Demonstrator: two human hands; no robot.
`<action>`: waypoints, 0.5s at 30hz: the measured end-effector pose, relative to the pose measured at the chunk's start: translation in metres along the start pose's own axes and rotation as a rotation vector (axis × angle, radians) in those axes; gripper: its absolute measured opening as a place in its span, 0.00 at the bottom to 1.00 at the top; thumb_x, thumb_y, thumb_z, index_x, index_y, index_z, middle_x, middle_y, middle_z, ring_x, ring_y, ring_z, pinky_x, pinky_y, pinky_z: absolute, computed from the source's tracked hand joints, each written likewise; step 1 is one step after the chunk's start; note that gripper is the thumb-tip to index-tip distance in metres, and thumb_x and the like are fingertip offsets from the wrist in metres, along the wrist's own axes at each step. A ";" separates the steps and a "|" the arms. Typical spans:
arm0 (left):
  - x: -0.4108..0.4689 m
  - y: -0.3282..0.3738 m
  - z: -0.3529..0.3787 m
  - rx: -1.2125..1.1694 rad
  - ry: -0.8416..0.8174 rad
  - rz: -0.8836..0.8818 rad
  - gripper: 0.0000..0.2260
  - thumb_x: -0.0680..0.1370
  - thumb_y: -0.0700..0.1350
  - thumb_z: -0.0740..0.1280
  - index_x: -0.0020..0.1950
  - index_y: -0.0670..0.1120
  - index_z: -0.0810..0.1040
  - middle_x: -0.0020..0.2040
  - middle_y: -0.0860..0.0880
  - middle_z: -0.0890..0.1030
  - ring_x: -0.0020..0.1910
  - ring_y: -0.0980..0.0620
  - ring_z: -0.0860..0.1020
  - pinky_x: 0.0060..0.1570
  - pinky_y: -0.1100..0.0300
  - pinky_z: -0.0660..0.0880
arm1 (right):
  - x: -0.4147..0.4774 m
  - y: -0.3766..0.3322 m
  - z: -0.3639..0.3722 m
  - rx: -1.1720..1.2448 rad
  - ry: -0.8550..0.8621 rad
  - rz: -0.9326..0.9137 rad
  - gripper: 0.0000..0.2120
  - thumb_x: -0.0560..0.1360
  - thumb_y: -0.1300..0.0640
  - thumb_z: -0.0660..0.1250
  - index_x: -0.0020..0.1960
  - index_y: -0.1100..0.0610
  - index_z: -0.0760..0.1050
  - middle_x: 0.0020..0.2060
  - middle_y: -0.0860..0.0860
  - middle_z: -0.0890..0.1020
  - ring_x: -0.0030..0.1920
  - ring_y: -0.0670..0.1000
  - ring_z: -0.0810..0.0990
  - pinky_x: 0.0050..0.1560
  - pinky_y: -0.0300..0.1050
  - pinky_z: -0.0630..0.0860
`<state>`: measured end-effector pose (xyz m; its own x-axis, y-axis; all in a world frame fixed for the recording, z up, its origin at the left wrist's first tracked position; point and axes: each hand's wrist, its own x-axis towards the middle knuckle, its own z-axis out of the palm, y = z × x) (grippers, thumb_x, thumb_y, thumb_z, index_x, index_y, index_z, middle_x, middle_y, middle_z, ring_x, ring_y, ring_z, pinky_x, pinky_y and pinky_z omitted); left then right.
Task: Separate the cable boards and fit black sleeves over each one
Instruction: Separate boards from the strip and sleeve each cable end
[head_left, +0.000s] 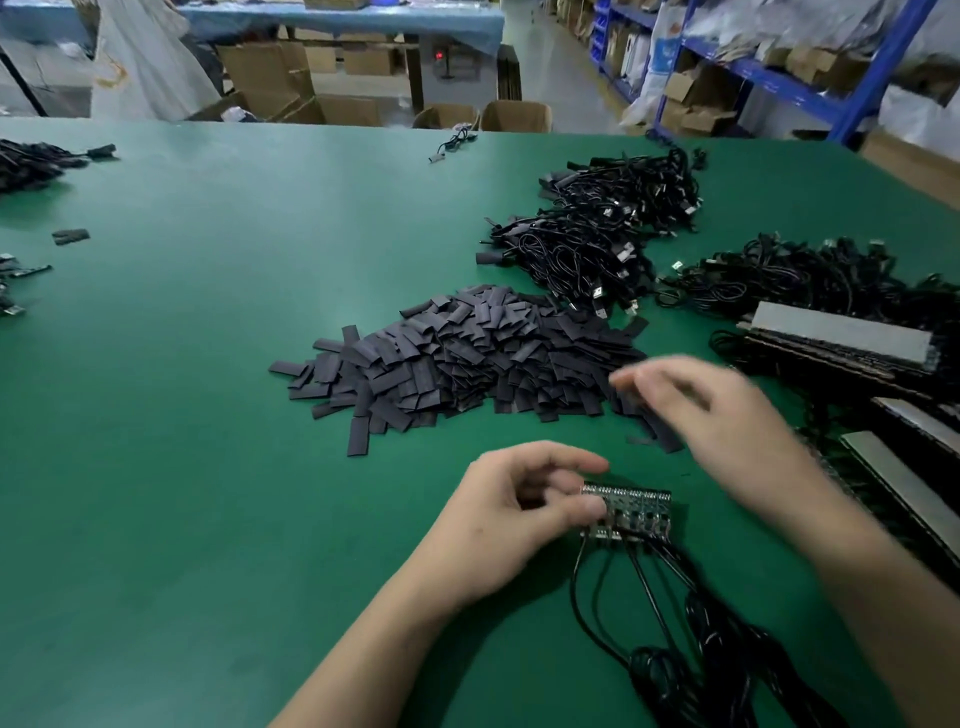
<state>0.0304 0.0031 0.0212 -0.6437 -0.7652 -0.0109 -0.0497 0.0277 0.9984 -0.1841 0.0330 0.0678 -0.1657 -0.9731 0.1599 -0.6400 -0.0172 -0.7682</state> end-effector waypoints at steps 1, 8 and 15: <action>0.000 0.001 0.000 -0.040 0.022 0.000 0.13 0.74 0.39 0.77 0.58 0.45 0.84 0.41 0.51 0.81 0.42 0.52 0.78 0.51 0.60 0.77 | -0.017 0.007 0.004 0.110 -0.052 0.032 0.17 0.78 0.36 0.61 0.55 0.42 0.84 0.50 0.39 0.86 0.52 0.38 0.83 0.48 0.29 0.72; 0.000 0.001 0.004 -0.183 0.130 -0.042 0.14 0.66 0.46 0.78 0.49 0.43 0.84 0.38 0.50 0.84 0.35 0.58 0.79 0.41 0.68 0.76 | -0.050 0.022 0.034 0.589 -0.221 0.192 0.08 0.72 0.49 0.76 0.47 0.52 0.85 0.38 0.54 0.86 0.37 0.51 0.84 0.36 0.39 0.78; 0.001 0.000 0.008 -0.082 0.095 -0.050 0.07 0.68 0.48 0.76 0.40 0.46 0.84 0.32 0.53 0.80 0.31 0.58 0.74 0.35 0.69 0.71 | -0.052 0.028 0.034 0.633 -0.202 0.231 0.09 0.70 0.48 0.80 0.46 0.52 0.87 0.35 0.49 0.85 0.34 0.44 0.79 0.36 0.35 0.75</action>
<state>0.0239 0.0072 0.0207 -0.5667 -0.8218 -0.0591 -0.0150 -0.0614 0.9980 -0.1685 0.0749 0.0169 -0.0631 -0.9906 -0.1216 -0.0356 0.1240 -0.9916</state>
